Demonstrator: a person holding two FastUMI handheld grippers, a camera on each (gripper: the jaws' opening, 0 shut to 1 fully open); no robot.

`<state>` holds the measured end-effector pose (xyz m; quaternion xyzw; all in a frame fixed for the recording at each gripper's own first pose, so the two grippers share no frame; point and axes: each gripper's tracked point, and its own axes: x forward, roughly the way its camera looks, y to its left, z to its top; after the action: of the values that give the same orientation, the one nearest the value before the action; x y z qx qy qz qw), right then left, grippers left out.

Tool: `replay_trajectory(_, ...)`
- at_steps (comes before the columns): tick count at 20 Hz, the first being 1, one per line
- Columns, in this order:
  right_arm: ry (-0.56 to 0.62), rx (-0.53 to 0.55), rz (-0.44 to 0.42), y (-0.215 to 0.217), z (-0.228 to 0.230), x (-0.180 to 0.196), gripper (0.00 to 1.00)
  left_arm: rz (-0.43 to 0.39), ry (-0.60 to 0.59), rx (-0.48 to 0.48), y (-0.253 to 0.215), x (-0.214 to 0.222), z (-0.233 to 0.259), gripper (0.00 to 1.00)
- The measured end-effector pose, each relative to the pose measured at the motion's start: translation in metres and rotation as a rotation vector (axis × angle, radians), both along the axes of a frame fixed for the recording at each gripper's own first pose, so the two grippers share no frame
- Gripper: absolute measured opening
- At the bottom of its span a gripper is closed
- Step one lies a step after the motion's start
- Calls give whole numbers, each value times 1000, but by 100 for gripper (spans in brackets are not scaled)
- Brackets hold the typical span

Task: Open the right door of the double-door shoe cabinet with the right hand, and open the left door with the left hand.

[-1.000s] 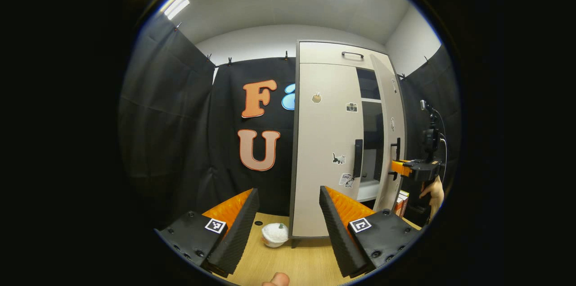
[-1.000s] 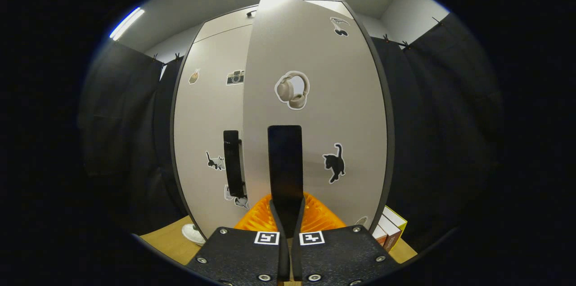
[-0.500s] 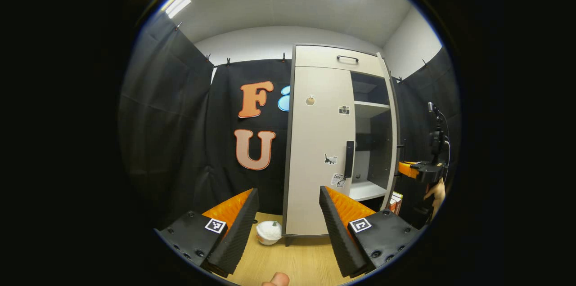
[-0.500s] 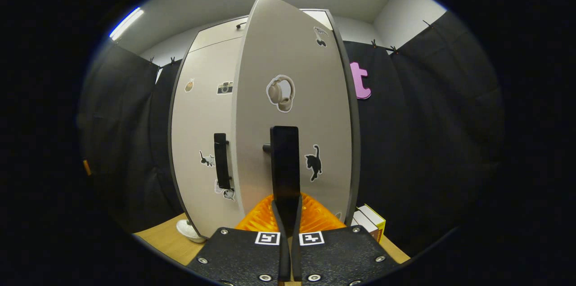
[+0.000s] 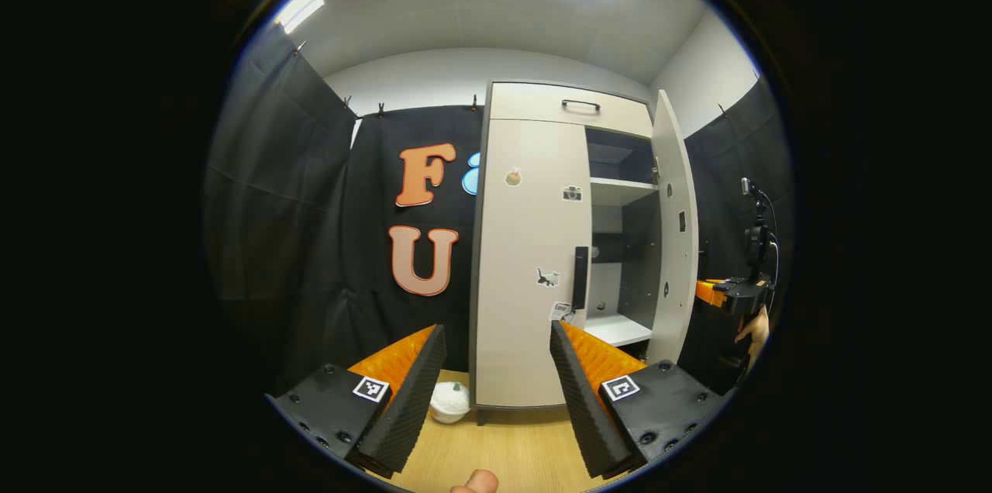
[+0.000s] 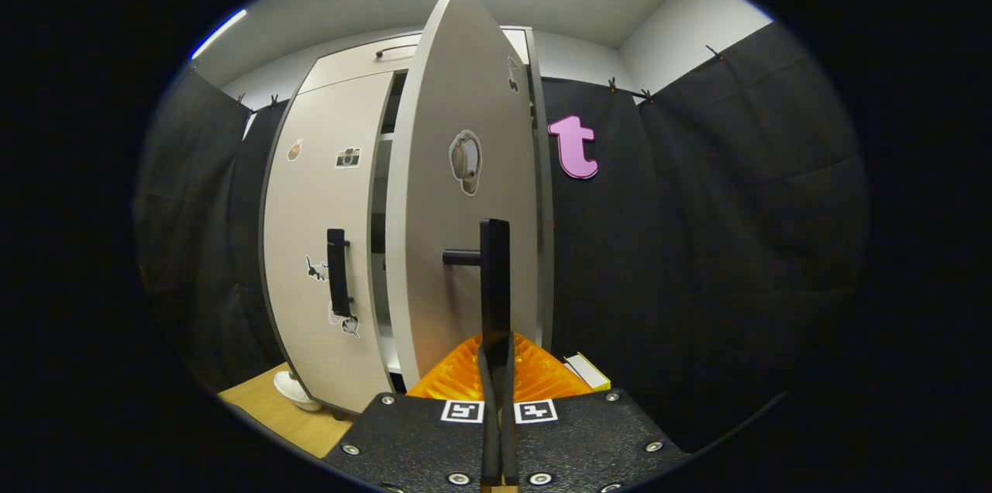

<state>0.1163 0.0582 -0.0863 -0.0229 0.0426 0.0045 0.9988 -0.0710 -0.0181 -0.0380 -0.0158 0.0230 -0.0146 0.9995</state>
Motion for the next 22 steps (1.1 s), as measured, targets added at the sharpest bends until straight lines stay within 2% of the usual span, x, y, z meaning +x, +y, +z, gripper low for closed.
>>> replay_trajectory(5,4,8,-111,-25,-2,0,0,-14,-6,6,-12,3,4,82)
replay_trajectory(13,-4,24,-83,-28,0,2,0,-43,-2,11,-29,8,2,82)
replay_trajectory(18,3,76,-87,-29,-2,2,0,-50,8,15,-35,14,-2,82)
replay_trajectory(22,-23,101,-128,-41,5,-1,4,-63,2,16,-45,20,-1,82)
